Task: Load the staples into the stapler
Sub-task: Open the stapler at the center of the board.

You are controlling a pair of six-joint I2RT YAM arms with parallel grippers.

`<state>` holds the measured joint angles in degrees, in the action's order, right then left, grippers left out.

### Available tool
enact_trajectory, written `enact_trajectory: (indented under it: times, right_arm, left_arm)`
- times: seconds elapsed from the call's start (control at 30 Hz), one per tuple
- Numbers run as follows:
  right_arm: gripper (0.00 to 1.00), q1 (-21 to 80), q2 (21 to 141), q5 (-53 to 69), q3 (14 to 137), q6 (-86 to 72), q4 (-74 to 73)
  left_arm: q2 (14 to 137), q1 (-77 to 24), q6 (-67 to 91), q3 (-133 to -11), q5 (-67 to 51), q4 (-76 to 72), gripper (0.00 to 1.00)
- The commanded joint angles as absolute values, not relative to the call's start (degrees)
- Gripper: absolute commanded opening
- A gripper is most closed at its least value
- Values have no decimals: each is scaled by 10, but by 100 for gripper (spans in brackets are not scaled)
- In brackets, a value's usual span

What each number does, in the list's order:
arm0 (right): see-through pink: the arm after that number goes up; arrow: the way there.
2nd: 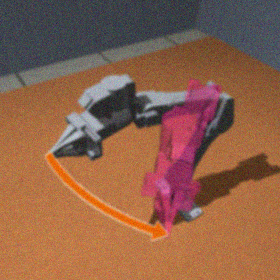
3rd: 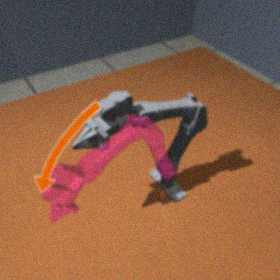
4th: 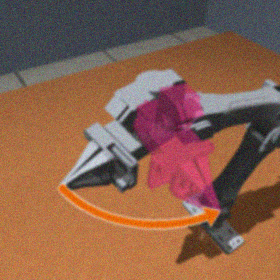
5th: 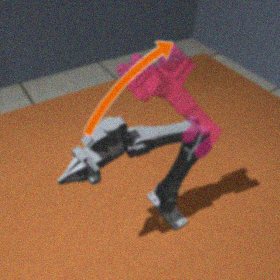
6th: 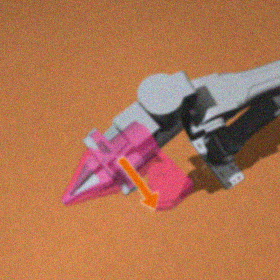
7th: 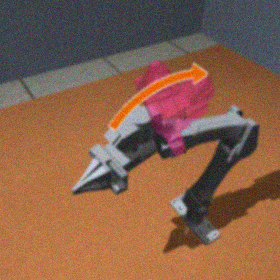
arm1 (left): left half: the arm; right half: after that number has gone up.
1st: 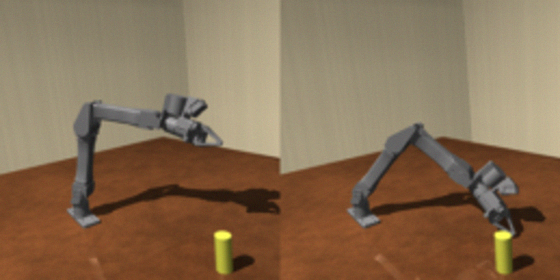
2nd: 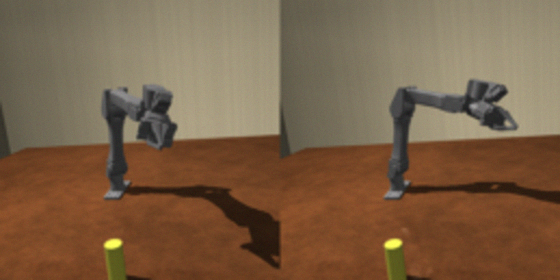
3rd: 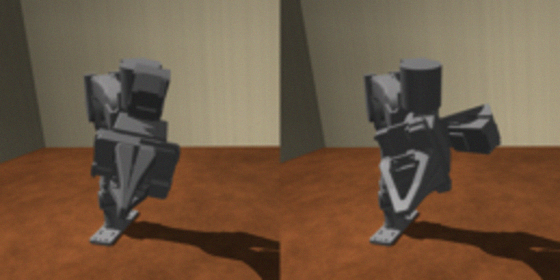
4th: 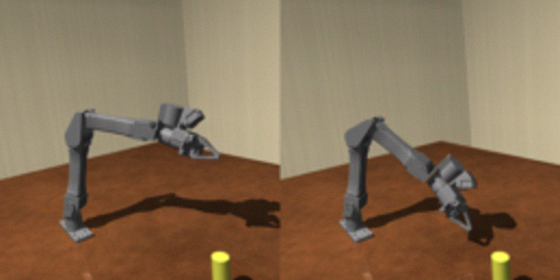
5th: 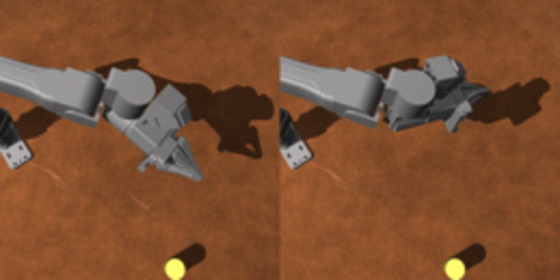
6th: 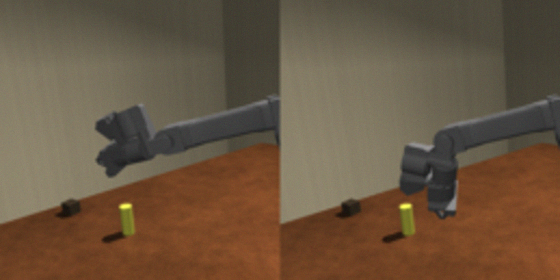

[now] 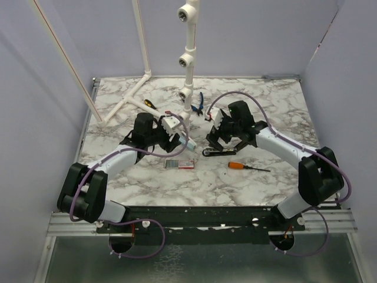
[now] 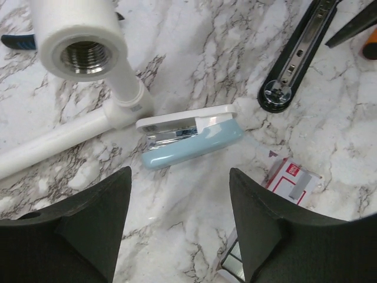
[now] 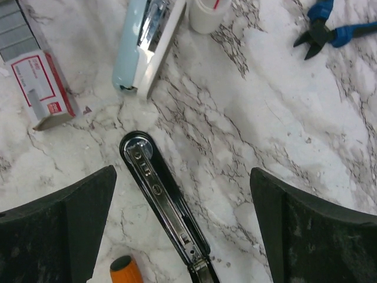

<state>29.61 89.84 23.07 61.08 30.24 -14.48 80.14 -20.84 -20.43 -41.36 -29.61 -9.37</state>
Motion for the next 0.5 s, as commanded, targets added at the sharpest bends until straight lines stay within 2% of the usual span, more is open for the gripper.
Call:
enact_trajectory:
  times: [0.0, 0.17, 0.33, 0.47]
  right_arm:
    - [100, 294, 853, 178, 576, 338, -137]
    - [100, 261, 809, 181, 569, 378, -195]
    - [100, 186, 794, 208, 579, 416, -256]
    - [100, 129, 798, 234, 587, 446, -290]
  left_arm:
    - [804, -243, -243, -404, -347, -107, 66]
    - [860, -308, -272, -444, -346, -108, 60]
    - [945, -363, -270, -508, -341, -125, 49]
    - [1015, -386, -241, -564, -325, -144, 47]
